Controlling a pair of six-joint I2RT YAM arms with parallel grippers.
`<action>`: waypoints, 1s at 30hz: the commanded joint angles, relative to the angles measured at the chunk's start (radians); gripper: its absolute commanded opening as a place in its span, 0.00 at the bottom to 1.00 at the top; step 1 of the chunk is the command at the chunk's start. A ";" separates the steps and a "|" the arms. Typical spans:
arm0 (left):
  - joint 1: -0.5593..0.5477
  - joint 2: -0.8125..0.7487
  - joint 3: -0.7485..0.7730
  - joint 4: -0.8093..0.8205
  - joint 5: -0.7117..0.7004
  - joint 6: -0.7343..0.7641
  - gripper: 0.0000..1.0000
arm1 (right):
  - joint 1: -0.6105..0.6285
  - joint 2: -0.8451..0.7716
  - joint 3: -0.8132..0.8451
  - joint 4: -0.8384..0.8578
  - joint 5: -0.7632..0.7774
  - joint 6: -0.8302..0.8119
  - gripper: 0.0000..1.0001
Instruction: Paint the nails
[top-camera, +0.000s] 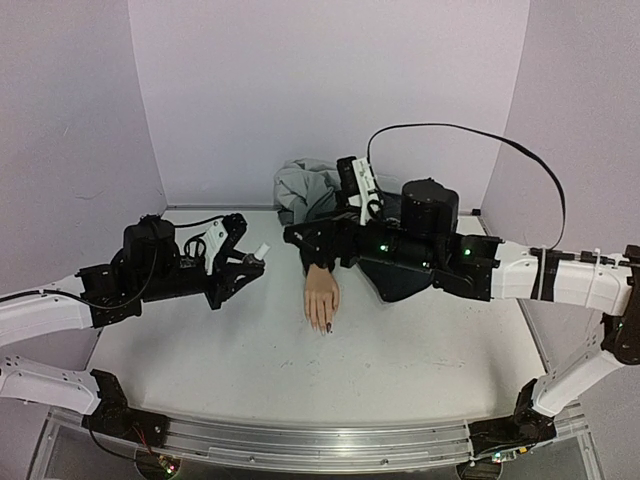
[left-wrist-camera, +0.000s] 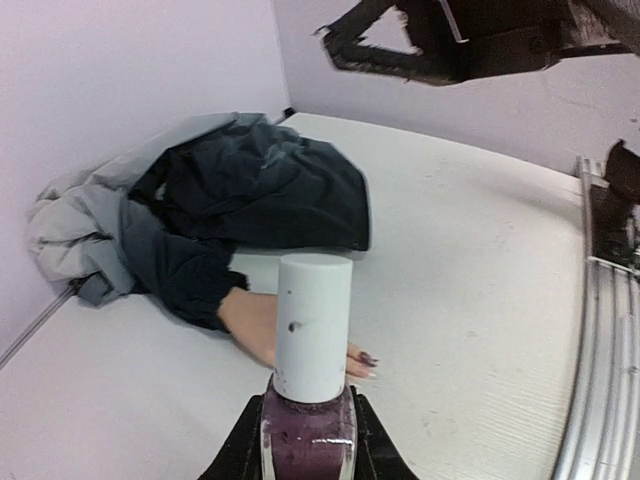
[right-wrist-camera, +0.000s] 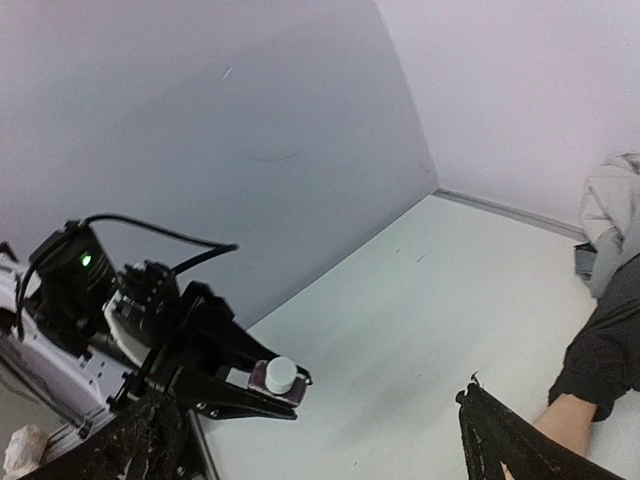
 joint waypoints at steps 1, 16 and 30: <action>0.002 0.002 0.077 0.044 0.303 -0.039 0.00 | 0.023 0.013 0.010 0.064 -0.214 -0.037 0.98; 0.002 0.050 0.099 0.044 0.527 -0.066 0.00 | 0.023 0.120 0.045 0.175 -0.394 0.028 0.43; 0.002 0.042 0.097 0.044 0.509 -0.063 0.00 | 0.024 0.201 0.077 0.244 -0.455 0.102 0.00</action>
